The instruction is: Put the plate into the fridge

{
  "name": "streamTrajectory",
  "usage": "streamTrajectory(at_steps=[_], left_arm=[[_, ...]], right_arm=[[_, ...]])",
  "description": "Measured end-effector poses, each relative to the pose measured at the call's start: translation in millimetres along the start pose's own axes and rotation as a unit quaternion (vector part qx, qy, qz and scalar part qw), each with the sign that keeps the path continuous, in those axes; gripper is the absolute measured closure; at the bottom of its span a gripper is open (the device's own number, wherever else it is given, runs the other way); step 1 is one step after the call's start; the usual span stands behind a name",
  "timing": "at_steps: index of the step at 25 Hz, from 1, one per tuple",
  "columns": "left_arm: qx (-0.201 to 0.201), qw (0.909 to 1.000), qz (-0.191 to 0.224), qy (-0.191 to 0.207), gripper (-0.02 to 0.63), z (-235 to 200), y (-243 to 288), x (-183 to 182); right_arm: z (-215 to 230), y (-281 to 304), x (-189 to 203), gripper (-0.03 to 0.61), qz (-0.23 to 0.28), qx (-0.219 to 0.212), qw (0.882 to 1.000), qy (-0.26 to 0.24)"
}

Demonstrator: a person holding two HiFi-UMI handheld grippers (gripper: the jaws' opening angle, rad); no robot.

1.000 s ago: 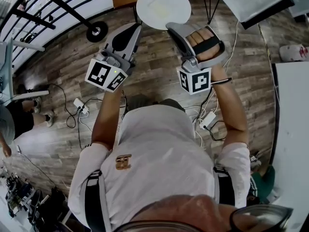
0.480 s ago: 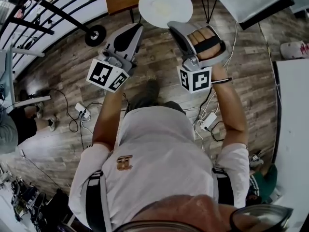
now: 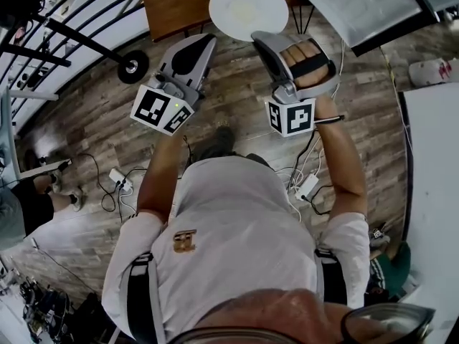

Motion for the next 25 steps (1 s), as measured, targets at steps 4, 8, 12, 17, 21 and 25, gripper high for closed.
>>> streamTrajectory(at_steps=[4, 8, 12, 17, 21, 25], left_arm=[[0.008, 0.9999, -0.006, -0.003, 0.595, -28, 26, 4], [0.019, 0.9998, -0.009, -0.004, 0.595, -63, 55, 3], [0.029, 0.9995, -0.012, 0.003, 0.595, -87, 80, 2], [0.041, 0.9990, -0.018, 0.003, 0.595, -120, 103, 4], [0.051, 0.9984, -0.022, 0.005, 0.595, -141, 120, 7], [0.057, 0.9981, -0.022, 0.003, 0.595, -164, 135, 10]], right_arm=[[1, 32, 21, 0.540, -0.009, -0.003, 1.000, -0.001], [6, 72, 43, 0.540, -0.019, -0.003, 1.000, -0.004], [12, 104, 66, 0.540, -0.029, 0.000, 1.000, -0.007], [13, 144, 84, 0.540, -0.039, -0.002, 0.999, -0.009], [13, 173, 98, 0.540, -0.048, -0.003, 0.999, -0.009], [11, 196, 109, 0.540, -0.055, -0.006, 0.998, -0.006]])
Point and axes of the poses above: the fingertips, and each gripper's own axes: y forward along the fingers, z to its right, x out of its underside, the point moved 3 cm from there along -y, backward along the fingers, and after that the axes turned 4 degrees about -y, right-handed, at the moved point
